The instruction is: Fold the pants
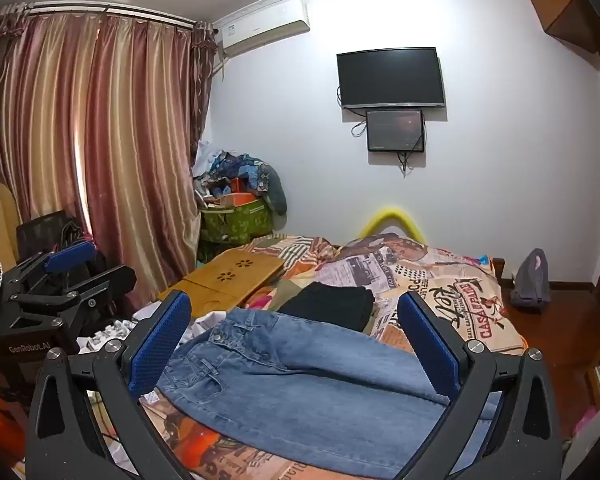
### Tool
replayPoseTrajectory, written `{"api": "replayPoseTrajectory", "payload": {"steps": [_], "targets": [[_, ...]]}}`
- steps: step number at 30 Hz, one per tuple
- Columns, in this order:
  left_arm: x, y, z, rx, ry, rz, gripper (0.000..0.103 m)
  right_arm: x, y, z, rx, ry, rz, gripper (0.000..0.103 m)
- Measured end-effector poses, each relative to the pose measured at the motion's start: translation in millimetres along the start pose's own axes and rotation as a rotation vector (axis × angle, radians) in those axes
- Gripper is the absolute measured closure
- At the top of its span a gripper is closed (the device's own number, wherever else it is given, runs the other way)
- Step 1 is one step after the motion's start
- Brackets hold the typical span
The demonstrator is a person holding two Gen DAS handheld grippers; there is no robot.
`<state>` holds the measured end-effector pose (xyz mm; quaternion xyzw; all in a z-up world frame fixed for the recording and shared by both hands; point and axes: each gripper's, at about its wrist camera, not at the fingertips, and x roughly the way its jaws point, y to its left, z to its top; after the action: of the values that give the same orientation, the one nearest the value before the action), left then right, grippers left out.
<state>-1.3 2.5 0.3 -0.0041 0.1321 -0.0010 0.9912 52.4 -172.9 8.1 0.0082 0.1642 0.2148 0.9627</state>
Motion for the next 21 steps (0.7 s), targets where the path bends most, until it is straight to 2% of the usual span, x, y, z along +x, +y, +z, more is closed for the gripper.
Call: {"api": "replayPoseTrajectory", "payload": {"steps": [21], "targets": [[8.2,0.8,-3.0,0.008,0.021,0.003,0.000,-3.9,-3.4,-0.5,0.009,-0.014,-0.026,0.000]]}}
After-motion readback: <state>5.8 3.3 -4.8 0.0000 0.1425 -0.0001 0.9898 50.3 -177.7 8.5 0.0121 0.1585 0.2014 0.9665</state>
